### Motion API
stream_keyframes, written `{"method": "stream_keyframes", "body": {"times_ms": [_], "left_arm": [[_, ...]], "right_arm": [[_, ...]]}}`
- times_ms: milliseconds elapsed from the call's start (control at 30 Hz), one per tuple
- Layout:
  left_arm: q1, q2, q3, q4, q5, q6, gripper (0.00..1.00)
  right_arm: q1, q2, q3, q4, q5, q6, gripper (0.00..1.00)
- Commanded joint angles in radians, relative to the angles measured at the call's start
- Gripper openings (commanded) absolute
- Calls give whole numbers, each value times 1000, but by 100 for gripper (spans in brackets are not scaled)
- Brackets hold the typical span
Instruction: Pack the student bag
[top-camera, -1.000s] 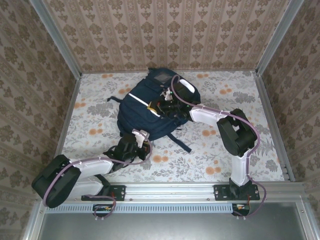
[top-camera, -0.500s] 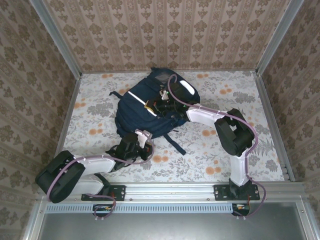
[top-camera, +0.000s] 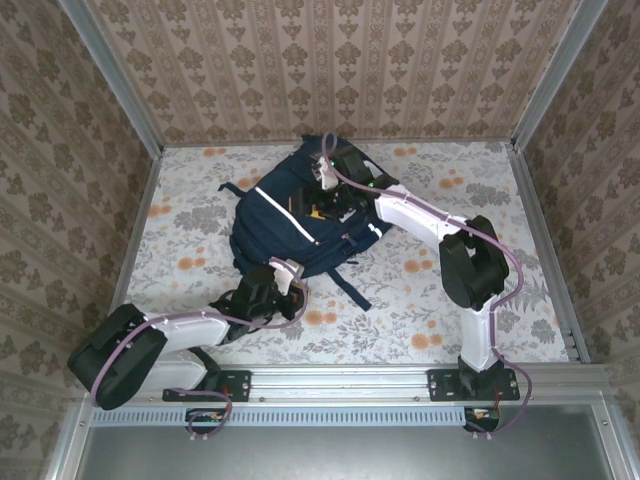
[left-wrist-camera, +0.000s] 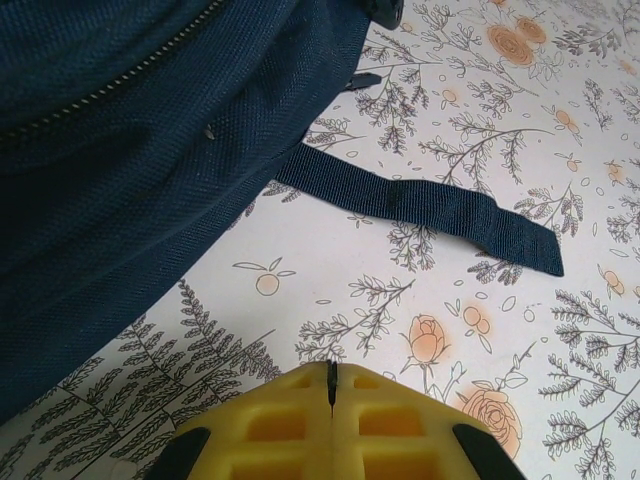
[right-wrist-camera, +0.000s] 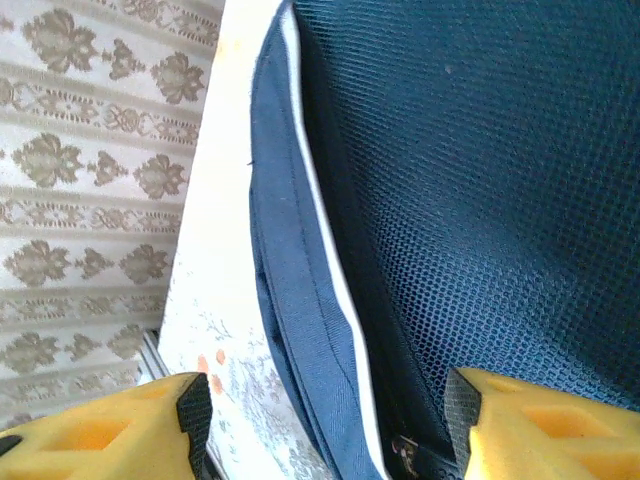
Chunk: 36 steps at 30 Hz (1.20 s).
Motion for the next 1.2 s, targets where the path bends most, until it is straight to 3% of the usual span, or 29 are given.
{"method": "stream_keyframes", "body": {"times_ms": [0, 100, 367, 600, 733, 967, 1167], "left_arm": [[9, -6, 0, -11, 5, 10, 0], [8, -5, 3, -5, 17, 11, 0], [7, 8, 16, -9, 27, 16, 0], [6, 20, 20, -3, 28, 8, 0], [2, 20, 15, 0, 22, 5, 0], [-6, 58, 29, 19, 21, 0, 0], [-13, 98, 46, 36, 24, 4, 0]], "right_arm": [[-11, 63, 67, -254, -69, -242, 65], [-13, 91, 64, -245, -150, -253, 65], [27, 172, 105, -269, -197, -258, 59], [61, 191, 96, -133, -230, -149, 16], [62, 164, 47, 12, -218, -16, 0], [49, 121, -77, 423, -140, 352, 0], [51, 132, -99, 557, -84, 501, 0]]}}
